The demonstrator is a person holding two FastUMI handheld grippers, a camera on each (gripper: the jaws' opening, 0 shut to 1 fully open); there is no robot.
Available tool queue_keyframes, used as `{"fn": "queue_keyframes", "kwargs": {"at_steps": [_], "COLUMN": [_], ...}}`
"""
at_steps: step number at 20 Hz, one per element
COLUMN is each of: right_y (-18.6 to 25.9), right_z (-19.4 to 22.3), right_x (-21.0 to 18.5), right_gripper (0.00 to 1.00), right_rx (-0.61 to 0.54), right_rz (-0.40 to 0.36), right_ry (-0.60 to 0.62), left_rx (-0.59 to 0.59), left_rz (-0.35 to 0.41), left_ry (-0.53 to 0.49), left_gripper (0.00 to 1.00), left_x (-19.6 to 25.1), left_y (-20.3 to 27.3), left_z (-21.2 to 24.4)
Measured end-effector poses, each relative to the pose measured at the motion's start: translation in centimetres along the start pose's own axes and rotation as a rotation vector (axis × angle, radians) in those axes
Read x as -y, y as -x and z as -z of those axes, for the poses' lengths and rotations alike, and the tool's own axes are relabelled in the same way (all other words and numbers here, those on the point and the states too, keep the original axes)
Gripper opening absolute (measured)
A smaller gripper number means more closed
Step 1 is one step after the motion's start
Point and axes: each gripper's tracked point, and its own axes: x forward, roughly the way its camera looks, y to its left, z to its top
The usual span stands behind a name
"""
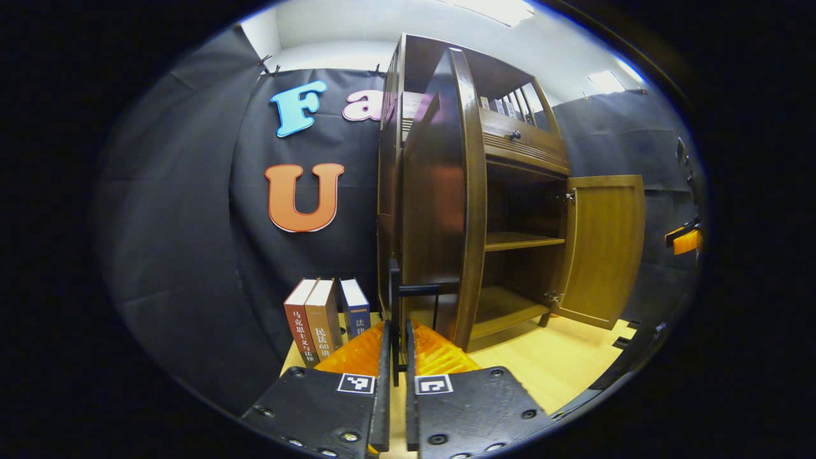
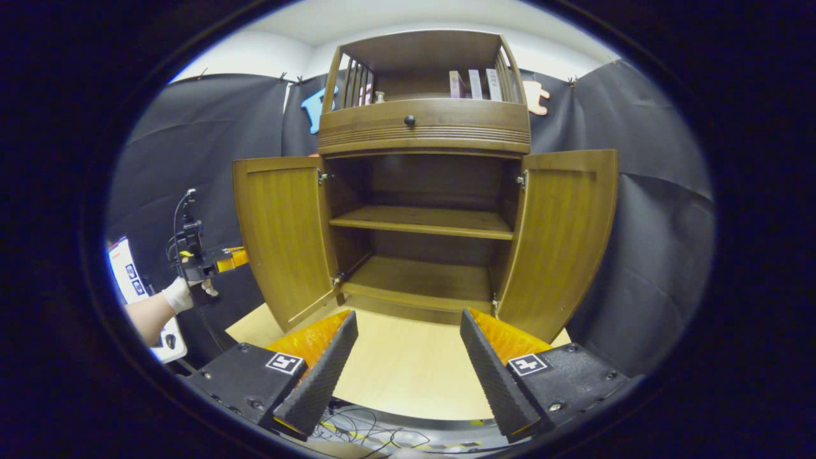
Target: Open the right door of the double-door shoe cabinet with the right hand, and open the left door with the left hand.
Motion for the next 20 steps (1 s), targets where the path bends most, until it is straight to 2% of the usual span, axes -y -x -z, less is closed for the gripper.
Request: {"fn": "queue_keyframes", "kwargs": {"at_steps": [1,3,6,10,13,16,17,20], "right_y": [0.1,-0.1,-0.4,-0.8,-0.8,-0.8,-0.7,-0.4], "right_z": [0.1,0.3,0.7,0.1,-0.7,-1.8,-2.1,-2.6], "right_x": [0.1,0.2,-0.5,-1.4,-2.0,-2.1,-1.7,-0.2], "right_gripper": [1.0,1.0,1.0,1.0,1.0,1.0,1.0,1.0], "right_rx": [0.002,0.006,0.005,0.034,0.061,0.096,0.107,0.131], "right_rz": [0.001,0.006,-0.018,-0.042,-0.054,-0.061,-0.051,-0.008], "right_ry": [0.001,0.015,0.017,0.019,0.024,0.004,-0.005,-0.017], "left_rx": [0.003,0.0,-0.01,-0.017,0.03,0.045,0.047,0.083], "left_rz": [-0.01,-0.021,-0.077,-0.244,-0.322,-0.358,-0.359,-0.373], "left_ry": [0.009,0.027,0.026,-0.034,-0.082,-0.026,0.003,-0.003], "left_gripper": [0.25,0.55,1.0,0.95,0.95,0.95,1.0,0.95], "left_x": [-0.4,-0.6,-0.7,-0.7,1.3,4.6,5.9,9.2], "left_y": [0.6,2.5,5.3,8.2,9.5,10.0,10.0,10.0], "left_z": [-0.1,0.0,-0.5,-3.3,-7.8,-9.9,-10.2,-11.2]}}
